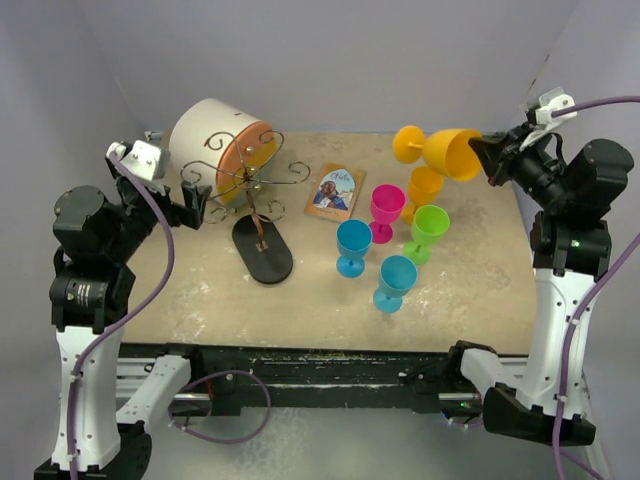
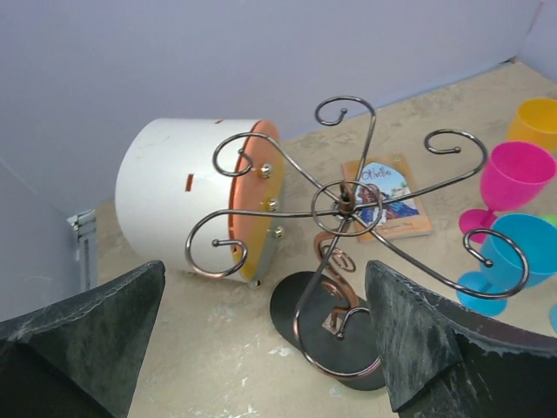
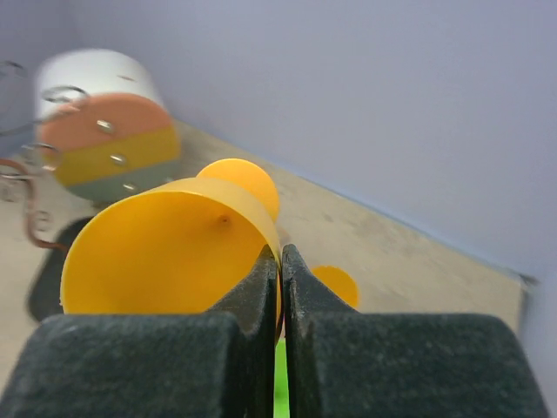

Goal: Place the wine glass upside down on the wine glass rack

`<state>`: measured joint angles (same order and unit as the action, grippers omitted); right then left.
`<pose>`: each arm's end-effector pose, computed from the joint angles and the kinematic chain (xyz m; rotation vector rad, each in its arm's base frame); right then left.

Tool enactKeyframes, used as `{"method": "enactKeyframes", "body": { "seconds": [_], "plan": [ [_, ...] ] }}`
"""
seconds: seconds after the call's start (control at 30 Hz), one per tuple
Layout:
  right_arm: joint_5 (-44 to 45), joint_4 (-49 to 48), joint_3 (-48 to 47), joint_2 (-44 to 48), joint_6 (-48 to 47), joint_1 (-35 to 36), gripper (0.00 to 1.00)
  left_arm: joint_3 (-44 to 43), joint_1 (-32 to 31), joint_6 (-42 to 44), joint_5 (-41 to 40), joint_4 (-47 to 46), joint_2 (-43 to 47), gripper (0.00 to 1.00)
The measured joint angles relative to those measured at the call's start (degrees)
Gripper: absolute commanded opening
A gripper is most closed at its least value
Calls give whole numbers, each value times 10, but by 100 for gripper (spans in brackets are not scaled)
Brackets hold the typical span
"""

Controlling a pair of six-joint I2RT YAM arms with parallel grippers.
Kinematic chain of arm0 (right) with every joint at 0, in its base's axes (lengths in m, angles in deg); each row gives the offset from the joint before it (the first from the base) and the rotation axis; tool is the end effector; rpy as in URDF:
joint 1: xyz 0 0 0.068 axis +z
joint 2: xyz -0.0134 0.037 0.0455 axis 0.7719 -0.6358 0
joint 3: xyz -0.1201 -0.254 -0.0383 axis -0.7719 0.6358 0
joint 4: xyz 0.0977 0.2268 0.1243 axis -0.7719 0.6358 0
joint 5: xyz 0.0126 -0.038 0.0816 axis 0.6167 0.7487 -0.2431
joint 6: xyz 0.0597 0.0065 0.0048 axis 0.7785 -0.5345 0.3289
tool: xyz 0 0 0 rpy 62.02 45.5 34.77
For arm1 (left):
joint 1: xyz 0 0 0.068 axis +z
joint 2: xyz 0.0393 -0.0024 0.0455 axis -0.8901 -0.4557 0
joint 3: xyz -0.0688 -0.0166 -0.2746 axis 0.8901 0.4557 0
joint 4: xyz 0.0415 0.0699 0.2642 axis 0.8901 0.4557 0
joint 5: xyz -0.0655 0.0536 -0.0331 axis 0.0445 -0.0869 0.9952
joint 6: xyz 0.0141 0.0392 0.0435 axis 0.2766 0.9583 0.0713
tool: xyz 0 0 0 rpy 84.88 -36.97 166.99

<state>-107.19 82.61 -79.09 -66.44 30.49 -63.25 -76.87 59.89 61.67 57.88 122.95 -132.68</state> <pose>0.1905 -0.0155 0.5325 -0.4072 1.4357 0.2423 0.1395 -0.0187 0.4872 0.3095 1.6185 -0.1872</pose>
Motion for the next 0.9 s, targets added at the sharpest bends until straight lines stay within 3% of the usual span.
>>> {"method": "enactKeyframes", "body": {
  "seconds": [0.17,0.47,0.57,0.73,0.9],
  "plan": [
    [-100,-98,6,-5,113,20,0,-20,0,-2,71,1,-25,99],
    [-122,-212,10,-24,198,117,0,-58,-3,-51,200,-16,-107,99],
    [-118,-221,-9,-56,205,148,0,-96,-31,-65,206,-18,-154,99],
    [-88,-214,-42,-120,192,204,0,-191,-129,-84,190,-8,-241,99],
    [-64,-196,-66,-153,172,234,0,-253,-146,-131,193,-12,-308,97]
  ]
}}
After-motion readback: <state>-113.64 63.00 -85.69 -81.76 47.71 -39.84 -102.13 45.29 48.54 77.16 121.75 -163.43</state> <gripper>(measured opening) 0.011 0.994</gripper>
